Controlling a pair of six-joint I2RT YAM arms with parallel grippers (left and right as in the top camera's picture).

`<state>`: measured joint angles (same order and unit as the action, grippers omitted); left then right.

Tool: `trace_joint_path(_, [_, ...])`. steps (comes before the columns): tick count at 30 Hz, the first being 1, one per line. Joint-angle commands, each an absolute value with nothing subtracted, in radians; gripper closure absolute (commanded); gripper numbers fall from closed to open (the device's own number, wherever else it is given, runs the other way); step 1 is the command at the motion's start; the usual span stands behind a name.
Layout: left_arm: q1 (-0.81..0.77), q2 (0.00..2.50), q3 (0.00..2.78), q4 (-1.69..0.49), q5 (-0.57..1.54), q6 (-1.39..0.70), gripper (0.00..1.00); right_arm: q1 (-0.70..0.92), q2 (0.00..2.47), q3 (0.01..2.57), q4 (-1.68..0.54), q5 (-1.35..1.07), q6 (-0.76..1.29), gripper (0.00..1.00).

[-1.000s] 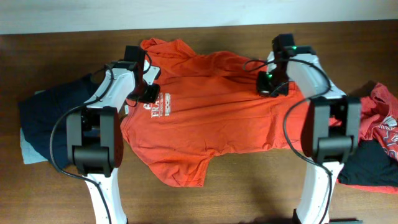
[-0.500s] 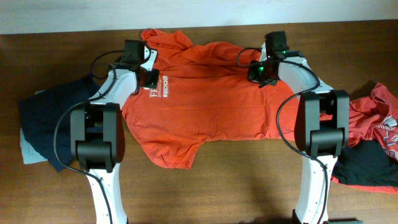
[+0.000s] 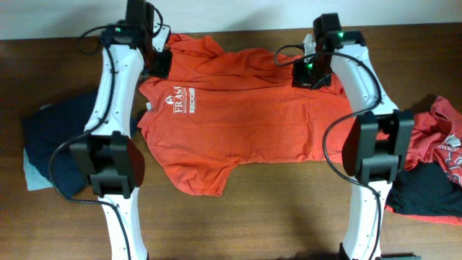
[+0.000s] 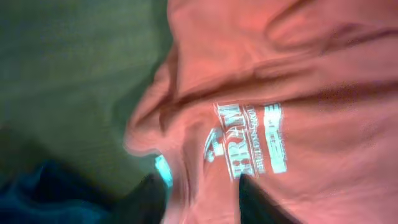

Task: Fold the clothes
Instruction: 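Release the shirt and lift both grippers up and away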

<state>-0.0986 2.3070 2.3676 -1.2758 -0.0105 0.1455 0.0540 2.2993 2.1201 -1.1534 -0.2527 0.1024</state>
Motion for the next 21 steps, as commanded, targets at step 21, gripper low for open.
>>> trace_joint_path(21, [-0.199,1.617,2.358,-1.687,-0.215,-0.031,0.7,0.239,1.66,2.156,-1.449,-0.14,-0.028,0.73])
